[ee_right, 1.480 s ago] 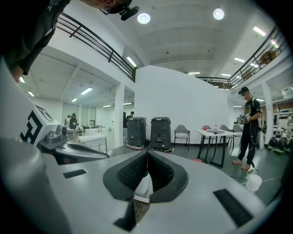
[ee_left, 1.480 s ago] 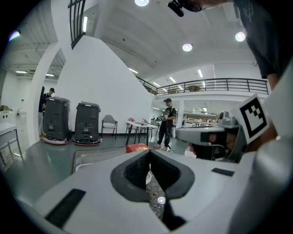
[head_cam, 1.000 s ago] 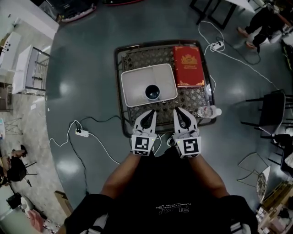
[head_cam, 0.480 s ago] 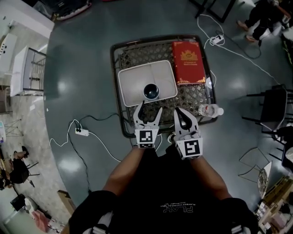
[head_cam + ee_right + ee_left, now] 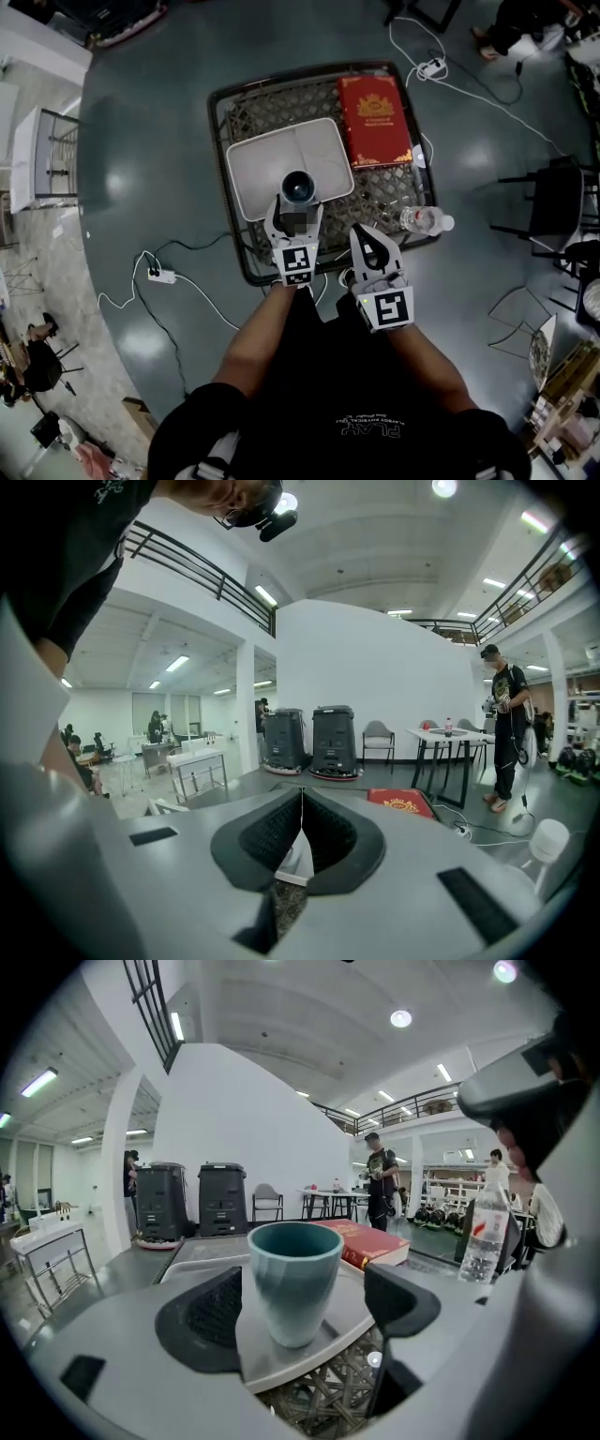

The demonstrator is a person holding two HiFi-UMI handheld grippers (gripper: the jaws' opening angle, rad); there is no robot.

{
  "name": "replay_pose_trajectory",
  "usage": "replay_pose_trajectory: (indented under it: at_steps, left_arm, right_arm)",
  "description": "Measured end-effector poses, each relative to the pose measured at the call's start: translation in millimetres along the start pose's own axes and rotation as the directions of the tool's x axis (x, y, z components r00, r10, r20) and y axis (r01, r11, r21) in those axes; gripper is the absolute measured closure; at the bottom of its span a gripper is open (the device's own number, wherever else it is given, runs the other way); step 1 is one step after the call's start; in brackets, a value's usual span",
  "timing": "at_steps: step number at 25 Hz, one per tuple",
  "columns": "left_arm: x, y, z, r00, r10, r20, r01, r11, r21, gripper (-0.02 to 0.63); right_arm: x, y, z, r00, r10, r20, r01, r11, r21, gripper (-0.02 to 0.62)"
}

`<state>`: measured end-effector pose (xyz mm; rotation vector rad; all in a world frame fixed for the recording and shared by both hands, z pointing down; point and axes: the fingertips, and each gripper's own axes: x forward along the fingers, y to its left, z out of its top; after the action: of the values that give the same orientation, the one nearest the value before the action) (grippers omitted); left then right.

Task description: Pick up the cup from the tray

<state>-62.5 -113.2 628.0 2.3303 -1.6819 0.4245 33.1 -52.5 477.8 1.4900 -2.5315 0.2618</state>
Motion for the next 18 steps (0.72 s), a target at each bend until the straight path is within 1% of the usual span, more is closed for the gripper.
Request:
replay_pose_trajectory:
  at_steps: [4, 8, 13, 18]
  left_arm:
    - [17.2, -1.8, -8.3, 1.0, 0.007, -0.02, -0.007, 1.0, 0.024, 0.21]
    - [29.4, 0.3, -9.2, 1.0, 0.008, -0.014, -0.008, 1.0, 0.022, 0.21]
    - [41.7, 4.6, -7.3, 1.0, 0.01, -0.012, -0.01, 0.999, 0.032, 0.21]
    - [51.6, 5.1, -6.7, 1.0, -0.013, -0.014, 0.014, 0.999, 0.048, 0.21]
  right_arm:
    - [-4.8, -4.2, -2.7, 1.0, -0.014, -0.011, 0.014, 1.0, 0.022, 0.586]
    - [-7.1, -6.1, -5.9, 1.0, -0.018, -0.021, 0.018, 1.0, 0.003, 0.586]
    - [-7.5, -7.3, -11.7, 0.999, -0.018, -0.031, 0.018, 1.0, 0.008, 0.586]
    - [-4.2, -8.0, -12.8, 0.999, -0.016, -0.036, 0.016, 1.0, 0.007, 0.586]
